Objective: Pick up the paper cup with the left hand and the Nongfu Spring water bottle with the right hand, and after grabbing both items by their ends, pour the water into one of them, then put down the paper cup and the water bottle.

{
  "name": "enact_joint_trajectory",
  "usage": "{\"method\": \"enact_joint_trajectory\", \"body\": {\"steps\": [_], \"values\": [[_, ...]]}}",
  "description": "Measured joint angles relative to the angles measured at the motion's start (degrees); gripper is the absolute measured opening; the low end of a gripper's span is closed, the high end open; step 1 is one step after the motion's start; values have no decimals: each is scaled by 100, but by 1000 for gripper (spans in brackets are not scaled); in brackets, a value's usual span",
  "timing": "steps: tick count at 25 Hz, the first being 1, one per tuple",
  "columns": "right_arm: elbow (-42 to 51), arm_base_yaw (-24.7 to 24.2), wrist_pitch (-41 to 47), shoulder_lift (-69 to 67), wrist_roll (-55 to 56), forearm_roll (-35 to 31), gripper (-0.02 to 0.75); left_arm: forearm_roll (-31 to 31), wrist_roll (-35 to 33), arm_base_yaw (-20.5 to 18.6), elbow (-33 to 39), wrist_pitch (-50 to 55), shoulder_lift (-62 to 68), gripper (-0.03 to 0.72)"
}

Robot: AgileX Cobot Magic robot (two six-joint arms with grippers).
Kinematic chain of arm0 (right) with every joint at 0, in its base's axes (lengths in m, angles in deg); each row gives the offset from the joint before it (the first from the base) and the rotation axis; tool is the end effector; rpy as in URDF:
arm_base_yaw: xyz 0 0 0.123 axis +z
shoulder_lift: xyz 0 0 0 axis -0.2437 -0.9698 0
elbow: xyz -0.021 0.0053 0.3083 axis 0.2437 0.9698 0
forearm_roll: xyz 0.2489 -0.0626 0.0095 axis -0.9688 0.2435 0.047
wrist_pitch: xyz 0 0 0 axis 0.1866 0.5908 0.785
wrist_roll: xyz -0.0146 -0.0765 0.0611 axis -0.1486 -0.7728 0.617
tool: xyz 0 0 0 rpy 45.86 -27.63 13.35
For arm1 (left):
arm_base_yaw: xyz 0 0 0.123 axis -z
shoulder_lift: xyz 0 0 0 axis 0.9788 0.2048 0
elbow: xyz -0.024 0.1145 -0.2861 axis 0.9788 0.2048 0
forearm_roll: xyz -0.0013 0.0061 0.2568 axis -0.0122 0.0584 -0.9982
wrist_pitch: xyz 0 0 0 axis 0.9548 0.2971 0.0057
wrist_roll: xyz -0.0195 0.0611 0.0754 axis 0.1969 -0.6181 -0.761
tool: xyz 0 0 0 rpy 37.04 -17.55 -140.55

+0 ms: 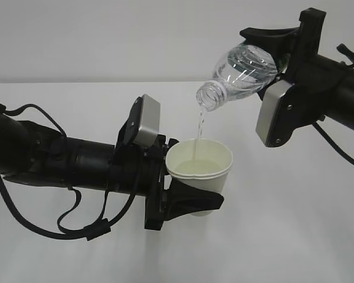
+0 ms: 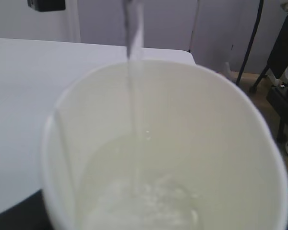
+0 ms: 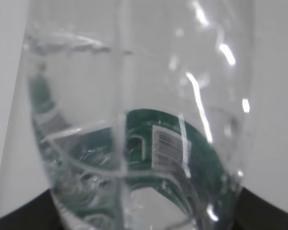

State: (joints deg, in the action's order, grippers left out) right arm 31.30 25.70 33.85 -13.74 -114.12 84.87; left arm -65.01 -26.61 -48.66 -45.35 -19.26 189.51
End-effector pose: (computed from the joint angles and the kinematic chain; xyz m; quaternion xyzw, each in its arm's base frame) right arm 0.3130 0.1095 0.2567 -0.6365 0.2720 -0.3454 0.6337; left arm 0.2783 -0.2533 0.1592 0.5287 0.5758 -0.4526 0.4291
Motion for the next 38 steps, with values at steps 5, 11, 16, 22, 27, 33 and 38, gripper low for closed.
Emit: {"method": "enact_joint_trajectory", "body": {"steps": [5, 11, 16, 22, 27, 33, 38], "values": [[0, 0, 0, 0, -8, 0, 400, -47, 0, 0, 0, 0, 0, 475], [0, 0, -8, 0, -8, 0, 400, -110, 0, 0, 0, 0, 0, 475], [0, 0, -8, 0, -8, 0, 400, -147, 0, 0, 0, 0, 0, 475], [0, 0, -8, 0, -24, 0, 400, -147, 0, 0, 0, 0, 0, 475], [0, 0, -8, 0, -74, 0, 400, -147, 0, 0, 0, 0, 0, 474], [0, 0, -8, 0, -87, 0, 400, -136, 0, 0, 0, 0, 0, 474], [0, 0, -8, 0, -87, 0, 400, -125, 0, 0, 0, 0, 0, 474]]}}
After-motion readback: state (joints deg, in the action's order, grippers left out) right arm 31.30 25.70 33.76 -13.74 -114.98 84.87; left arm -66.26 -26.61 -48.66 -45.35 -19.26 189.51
